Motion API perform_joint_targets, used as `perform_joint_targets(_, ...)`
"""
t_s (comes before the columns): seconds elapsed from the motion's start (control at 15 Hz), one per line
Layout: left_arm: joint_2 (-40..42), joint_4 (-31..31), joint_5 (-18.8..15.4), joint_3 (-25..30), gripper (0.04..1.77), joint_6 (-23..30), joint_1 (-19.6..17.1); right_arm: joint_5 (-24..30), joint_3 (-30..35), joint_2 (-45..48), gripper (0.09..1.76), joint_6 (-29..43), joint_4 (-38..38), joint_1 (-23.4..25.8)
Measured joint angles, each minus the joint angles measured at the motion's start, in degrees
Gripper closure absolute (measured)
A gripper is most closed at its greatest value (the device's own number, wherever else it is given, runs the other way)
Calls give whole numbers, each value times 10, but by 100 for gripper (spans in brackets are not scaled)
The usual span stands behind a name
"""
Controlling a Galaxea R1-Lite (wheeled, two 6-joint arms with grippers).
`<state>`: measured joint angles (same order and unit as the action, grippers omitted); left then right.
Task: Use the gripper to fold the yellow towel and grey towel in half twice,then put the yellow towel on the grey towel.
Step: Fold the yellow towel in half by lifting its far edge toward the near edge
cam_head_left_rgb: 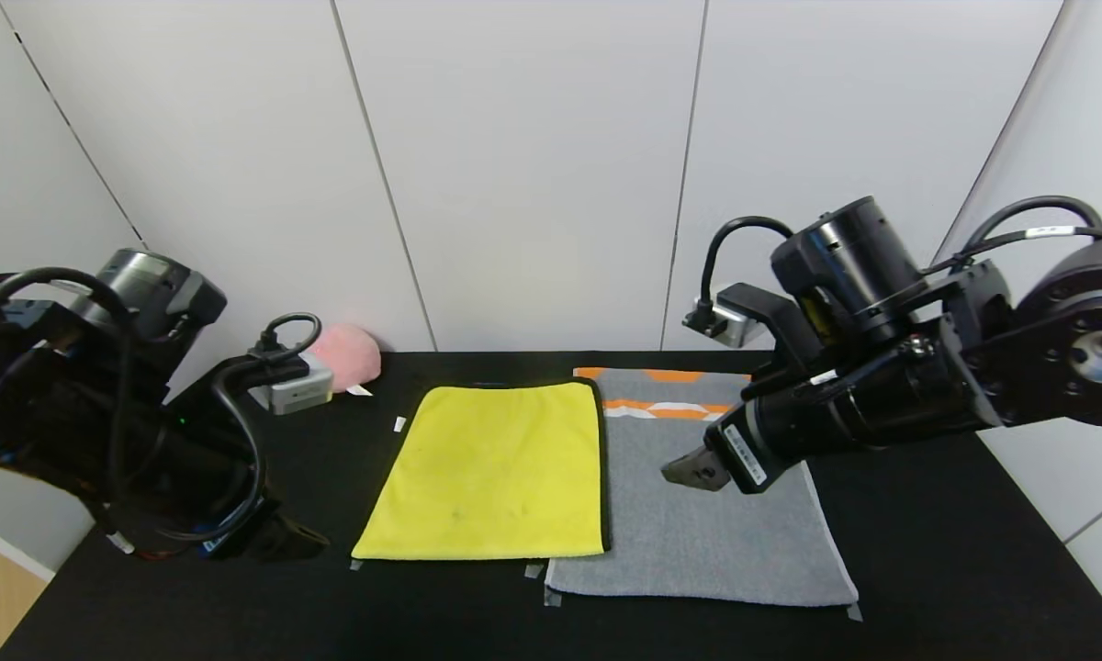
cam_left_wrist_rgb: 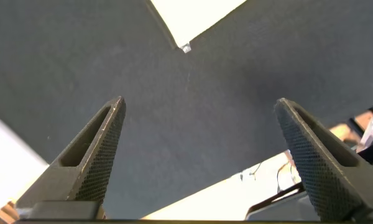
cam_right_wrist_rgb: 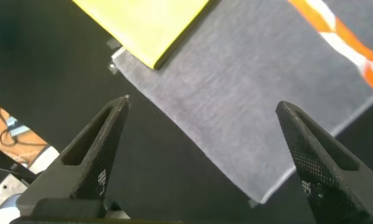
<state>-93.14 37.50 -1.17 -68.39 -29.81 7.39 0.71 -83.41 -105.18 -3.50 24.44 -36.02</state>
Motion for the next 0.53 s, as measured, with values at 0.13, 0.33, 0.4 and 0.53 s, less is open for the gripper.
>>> perform_joint_targets(0.13,-39,0,0,-17,9,-3,1,-2,-37,-39,14,1,16,-10)
perform_joint_targets(0.33,-96,-3,0,-38,9,-2,3,-18,-74,-89,14,2,21,-23)
perform_joint_targets(0.4,-117,-4,0,-44,9,-2,3,-24,-82,-102,14,2,21,-27)
perform_joint_targets(0.53,-154,-7,0,-53,9,0,3,-32,-91,-126,14,2,21,-34)
